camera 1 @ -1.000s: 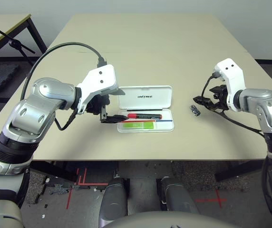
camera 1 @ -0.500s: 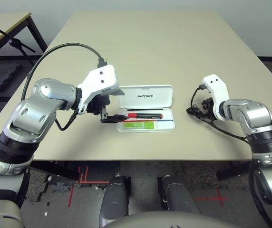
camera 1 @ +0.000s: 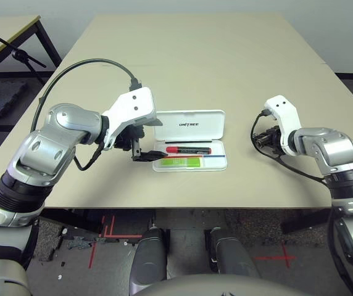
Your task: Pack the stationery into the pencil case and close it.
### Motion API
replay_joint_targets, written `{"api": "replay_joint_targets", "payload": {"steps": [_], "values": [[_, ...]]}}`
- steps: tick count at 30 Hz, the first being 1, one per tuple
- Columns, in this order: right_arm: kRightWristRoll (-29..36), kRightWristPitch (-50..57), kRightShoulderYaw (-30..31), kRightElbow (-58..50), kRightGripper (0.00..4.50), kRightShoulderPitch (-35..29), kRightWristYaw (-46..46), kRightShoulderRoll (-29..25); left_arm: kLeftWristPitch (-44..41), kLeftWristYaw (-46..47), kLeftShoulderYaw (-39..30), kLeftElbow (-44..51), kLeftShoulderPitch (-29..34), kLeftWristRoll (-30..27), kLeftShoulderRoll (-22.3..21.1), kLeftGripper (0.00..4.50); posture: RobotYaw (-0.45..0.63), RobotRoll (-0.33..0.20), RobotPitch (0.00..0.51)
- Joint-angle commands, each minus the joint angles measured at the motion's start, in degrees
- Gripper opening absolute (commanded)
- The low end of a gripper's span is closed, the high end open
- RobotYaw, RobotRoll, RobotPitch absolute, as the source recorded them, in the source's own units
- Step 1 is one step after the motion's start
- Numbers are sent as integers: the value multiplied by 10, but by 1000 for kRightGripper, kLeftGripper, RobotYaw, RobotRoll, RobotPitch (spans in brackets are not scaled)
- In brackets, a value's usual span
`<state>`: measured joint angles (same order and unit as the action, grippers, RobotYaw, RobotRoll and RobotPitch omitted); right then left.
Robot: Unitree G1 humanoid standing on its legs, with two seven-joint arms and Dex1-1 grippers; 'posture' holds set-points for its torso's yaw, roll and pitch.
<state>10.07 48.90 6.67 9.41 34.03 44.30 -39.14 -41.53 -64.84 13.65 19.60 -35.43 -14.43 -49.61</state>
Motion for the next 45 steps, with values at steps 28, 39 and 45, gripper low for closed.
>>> {"api": "replay_joint_targets", "payload": {"steps": [28,39,45], "values": [[-24,-267,104,-38,305,29,346,-46,7,9,11,-6,-4,15,1,4500,-41,0,81],[-59,-282,158,-34,305,50,331,22,4,13,9,0,1,15,-1,4500,-21,0,83],[-77,-299,170,-12,305,60,327,42,2,17,9,2,2,15,-4,4500,-15,0,83]]}}
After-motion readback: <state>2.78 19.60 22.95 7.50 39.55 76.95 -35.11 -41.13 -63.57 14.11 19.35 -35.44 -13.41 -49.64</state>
